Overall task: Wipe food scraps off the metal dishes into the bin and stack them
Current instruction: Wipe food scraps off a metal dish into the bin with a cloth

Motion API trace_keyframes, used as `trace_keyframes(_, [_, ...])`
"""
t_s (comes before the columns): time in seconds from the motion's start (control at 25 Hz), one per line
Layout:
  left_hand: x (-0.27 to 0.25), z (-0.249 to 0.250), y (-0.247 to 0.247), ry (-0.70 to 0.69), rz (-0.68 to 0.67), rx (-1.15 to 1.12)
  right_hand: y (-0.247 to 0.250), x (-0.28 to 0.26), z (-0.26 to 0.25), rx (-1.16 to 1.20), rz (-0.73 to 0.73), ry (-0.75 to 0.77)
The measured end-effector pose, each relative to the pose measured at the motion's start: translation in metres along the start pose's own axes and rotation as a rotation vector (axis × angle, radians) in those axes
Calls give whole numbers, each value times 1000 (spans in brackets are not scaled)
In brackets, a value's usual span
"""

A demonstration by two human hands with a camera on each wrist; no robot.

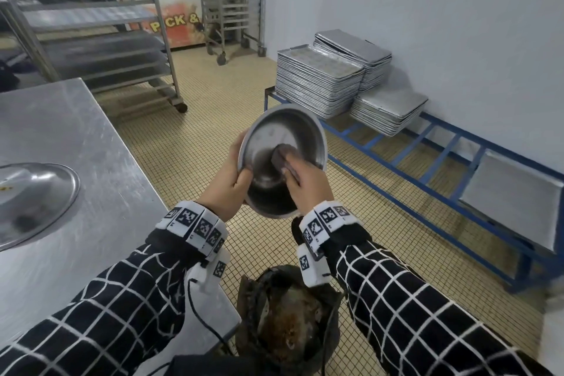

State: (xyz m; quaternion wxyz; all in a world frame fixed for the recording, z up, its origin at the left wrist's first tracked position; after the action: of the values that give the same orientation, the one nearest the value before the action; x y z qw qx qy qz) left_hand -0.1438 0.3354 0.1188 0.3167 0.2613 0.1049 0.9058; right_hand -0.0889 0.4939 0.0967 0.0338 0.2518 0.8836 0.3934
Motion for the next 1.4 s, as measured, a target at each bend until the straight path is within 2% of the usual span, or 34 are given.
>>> trace_keyframes(0.12, [4,-3,3,74,121,-77,-13,-6,9,-253,-82,71])
trace_keyframes(0.32, [7,-9,9,140,209,-45,-28,-26,10,-394,-61,241])
trace_keyframes(0.48, [6,-16,9,183,248,-78,-28,-31,14,-533,-178,292])
trace_keyframes(0.64, [3,-30,11,314,266,-205,-17,-28,22,-383,-11,401])
trace_keyframes(0.76, [3,-40,15,373,279,-290,-3,-24,18,-257,-7,445])
trace_keyframes(0.84, [5,-41,16,360,277,-286,4,-20,13,-177,-41,431])
trace_keyframes(0.92, [6,-42,19,288,254,-180,12,-15,9,-115,-83,358])
trace_keyframes(1.04, [2,-42,19,106,99,92,27,-7,9,-65,-103,286])
trace_keyframes(1.16, [5,-39,20,-90,32,326,41,1,14,-29,-147,201])
trace_keyframes(1.24, [7,-34,16,-91,-7,389,46,6,20,39,-103,136])
trace_keyframes(1.4, [7,-26,3,-18,-24,455,42,8,38,145,90,29])
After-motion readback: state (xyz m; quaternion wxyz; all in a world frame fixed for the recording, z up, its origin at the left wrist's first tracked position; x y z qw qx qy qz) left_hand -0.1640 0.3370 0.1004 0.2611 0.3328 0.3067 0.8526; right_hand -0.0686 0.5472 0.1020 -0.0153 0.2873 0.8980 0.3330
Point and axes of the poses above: each hand's wrist, its own x-axis towards the middle knuckle, its own y-axis out of the back of the hand, z = x × y, the point moved 2 cm from there along x, towards the middle knuckle, and after that the axes turned 13 degrees about -y, right-handed, at the moved point
